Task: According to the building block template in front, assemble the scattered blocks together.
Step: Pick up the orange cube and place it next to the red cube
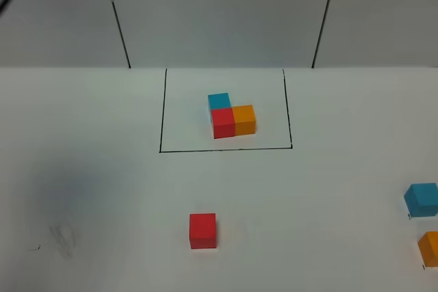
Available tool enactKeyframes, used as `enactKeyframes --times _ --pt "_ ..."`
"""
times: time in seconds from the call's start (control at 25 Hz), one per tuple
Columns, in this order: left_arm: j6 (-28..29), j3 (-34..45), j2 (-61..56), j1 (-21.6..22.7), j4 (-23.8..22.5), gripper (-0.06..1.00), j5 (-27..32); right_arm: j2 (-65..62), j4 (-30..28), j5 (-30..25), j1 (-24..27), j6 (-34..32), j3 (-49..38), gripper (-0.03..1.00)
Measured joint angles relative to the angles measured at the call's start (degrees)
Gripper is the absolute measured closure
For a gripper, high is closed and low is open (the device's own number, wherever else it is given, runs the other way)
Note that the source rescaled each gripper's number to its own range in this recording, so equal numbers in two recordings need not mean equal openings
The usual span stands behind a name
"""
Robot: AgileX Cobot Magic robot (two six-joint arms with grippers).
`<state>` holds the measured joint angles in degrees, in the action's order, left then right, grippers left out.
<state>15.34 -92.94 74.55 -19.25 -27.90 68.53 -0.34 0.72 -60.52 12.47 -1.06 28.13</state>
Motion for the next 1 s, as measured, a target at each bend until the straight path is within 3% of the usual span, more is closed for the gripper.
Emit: enactKeyframes --times 0.16,0.4,0.56,0.76,1.0 --pt "-2.46 0.0 -7.76 6.08 5.38 -0.04 0.05 0.0 0.0 0.0 0.0 0.0 0.0 0.97" --pt "-7.86 0.11 -19.54 7.14 16.95 -0.02 0.05 0.0 0.0 0.0 0.0 0.0 0.0 0.97" --pt "-9.56 0.06 -26.71 7.14 18.53 0.0 0.05 0.0 0.0 0.0 0.0 0.0 0.0 0.97" --pt "-17.07 1.34 -35.55 7.14 23.24 0.0 0.05 0.0 0.0 0.0 0.0 0.0 0.0 0.97" --pt "-18.52 9.92 -48.77 7.14 28.22 0.0 0.05 0.0 0.0 0.0 0.0 0.0 0.0 0.97"
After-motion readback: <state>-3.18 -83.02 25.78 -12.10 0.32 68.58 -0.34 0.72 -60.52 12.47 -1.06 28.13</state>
